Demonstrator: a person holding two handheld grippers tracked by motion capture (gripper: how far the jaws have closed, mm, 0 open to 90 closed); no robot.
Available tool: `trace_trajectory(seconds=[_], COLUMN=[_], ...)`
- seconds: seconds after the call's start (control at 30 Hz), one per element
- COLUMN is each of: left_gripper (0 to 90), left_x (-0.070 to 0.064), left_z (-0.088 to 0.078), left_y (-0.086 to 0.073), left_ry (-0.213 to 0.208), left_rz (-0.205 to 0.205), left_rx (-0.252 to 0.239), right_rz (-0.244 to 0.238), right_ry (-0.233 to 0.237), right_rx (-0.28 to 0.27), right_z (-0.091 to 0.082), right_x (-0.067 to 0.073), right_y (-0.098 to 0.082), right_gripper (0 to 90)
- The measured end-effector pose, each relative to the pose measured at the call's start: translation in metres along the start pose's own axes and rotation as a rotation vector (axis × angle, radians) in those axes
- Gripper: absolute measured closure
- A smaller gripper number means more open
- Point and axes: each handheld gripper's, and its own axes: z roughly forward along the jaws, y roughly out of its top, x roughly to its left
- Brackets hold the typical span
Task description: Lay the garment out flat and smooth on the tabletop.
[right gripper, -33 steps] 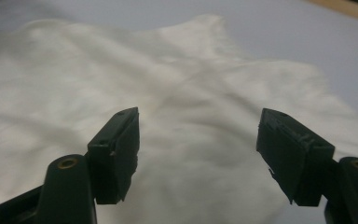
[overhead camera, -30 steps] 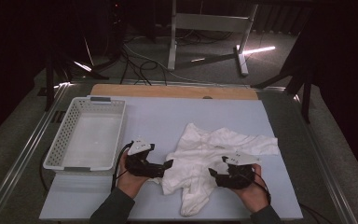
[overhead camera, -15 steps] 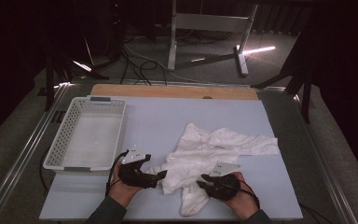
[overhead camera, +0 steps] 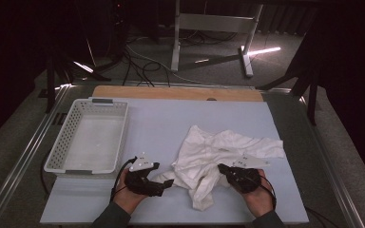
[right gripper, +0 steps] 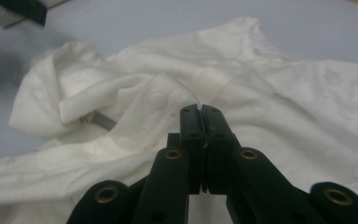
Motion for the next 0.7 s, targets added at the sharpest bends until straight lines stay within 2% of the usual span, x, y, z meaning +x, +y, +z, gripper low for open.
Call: trace_trajectory(seconds=[0.1, 0.13, 0.2, 0.27, 0.33, 0.4, 0.47, 0.53, 0.57, 0.63, 0.7], left_gripper=[19.4, 19.4, 19.8, 21.4, 28.7, 40.6, 60.0, 74.5, 78.6, 83.8, 83.4], left_x=[-0.009, -0.012, -0.015, -0.017, -0.018, -0.019, -0.020, -0.023, -0.026, -0.033, -0.038], left_z=[0.011, 0.016, 0.023, 0.030, 0.036, 0.041, 0.046, 0.052, 0.055, 0.060, 0.059], left_y=[-0.001, -0.001, -0.002, -0.002, -0.001, -0.001, 0.000, 0.000, -0.001, -0.001, 0.001], left_ry=[-0.027, -0.020, -0.025, -0.003, 0.023, -0.009, -0.041, -0.069, -0.086, -0.093, -0.095], left_rz=[0.036, 0.056, 0.070, 0.075, 0.073, 0.071, 0.055, 0.038, 0.044, 0.073, 0.086], left_rx=[0.044, 0.059, 0.089, 0.113, 0.137, 0.153, 0.169, 0.180, 0.186, 0.194, 0.187], right_rz=[0.019, 0.025, 0.030, 0.026, 0.025, 0.022, 0.016, 0.018, 0.016, 0.014, 0.010], right_ry=[-0.013, -0.013, -0.012, -0.012, -0.014, -0.012, -0.012, -0.015, -0.021, -0.027, -0.038], right_rx=[-0.014, -0.016, -0.024, -0.033, -0.039, -0.042, -0.045, -0.048, -0.050, -0.051, -0.048], right_z=[-0.002, -0.002, -0.003, -0.004, -0.005, -0.007, -0.010, -0.012, -0.014, -0.017, -0.020], right_x=[-0.006, -0.007, -0.008, -0.008, -0.008, -0.008, -0.009, -0.009, -0.010, -0.012, -0.013], right_y=[0.001, 0.002, 0.003, 0.004, 0.005, 0.006, 0.006, 0.007, 0.007, 0.006, 0.005], right_gripper=[88.0, 88.0, 87.9, 87.9, 87.9, 87.9, 87.9, 87.8, 87.8, 87.8, 87.8])
